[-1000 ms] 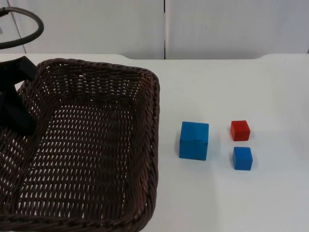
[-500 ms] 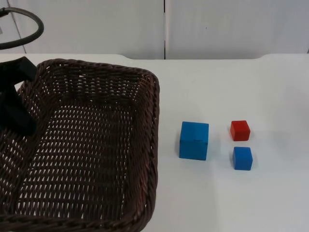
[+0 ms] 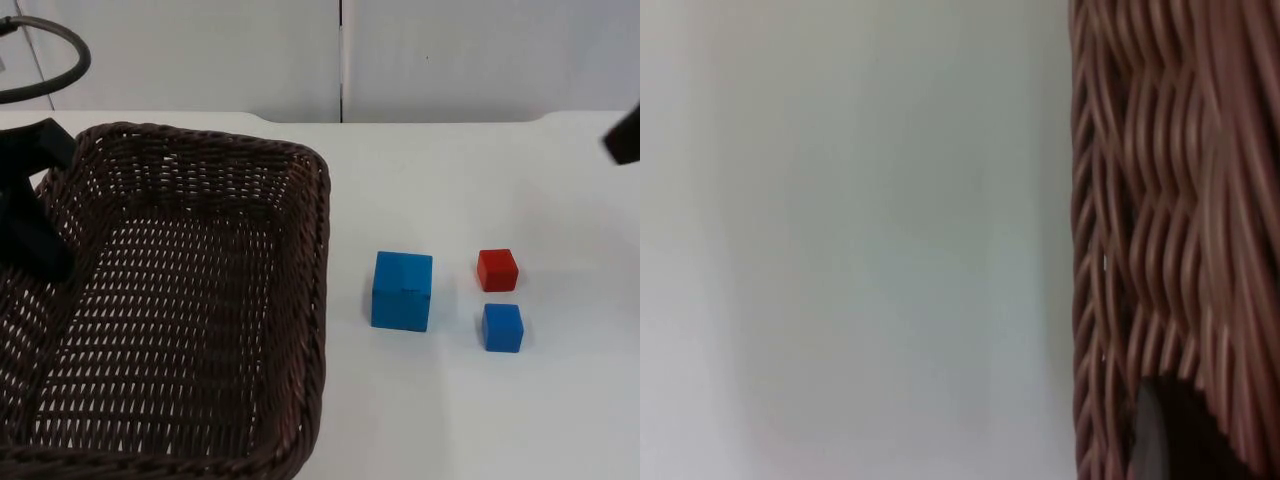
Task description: Pick up the basket with the left hand and place the largest block into the basket with the right hand.
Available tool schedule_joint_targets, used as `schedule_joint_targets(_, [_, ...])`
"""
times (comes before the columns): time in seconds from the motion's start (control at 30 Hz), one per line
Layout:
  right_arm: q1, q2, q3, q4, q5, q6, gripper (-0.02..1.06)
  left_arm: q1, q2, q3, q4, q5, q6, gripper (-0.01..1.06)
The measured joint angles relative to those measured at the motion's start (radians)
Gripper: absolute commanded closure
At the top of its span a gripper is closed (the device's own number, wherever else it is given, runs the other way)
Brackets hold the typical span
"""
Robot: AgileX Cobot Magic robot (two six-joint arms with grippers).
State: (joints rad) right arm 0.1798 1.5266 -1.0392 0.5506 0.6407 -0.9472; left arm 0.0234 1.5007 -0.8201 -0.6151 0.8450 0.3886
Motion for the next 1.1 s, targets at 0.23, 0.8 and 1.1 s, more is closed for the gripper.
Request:
schedule_joint_targets(0.23, [0.166, 0.138, -0.15, -0.092, 0.013, -0.004, -0.01, 0.0, 0.0, 0.0, 0.004, 0.0, 0.0, 1.05])
schedule_joint_targets(0.8, [0.328, 0.414, -0.3, -0.203, -0.012, -0.066, -0.01, 0.0, 0.0, 0.0, 0.007, 0.0, 0.0, 1.05])
schedule_joint_targets(1.1, [0.328, 0.502, -0.3, -0.158, -0.074, -0.177, -0.01, 0.0, 0.0, 0.0, 0.014, 0.0, 0.0, 1.05])
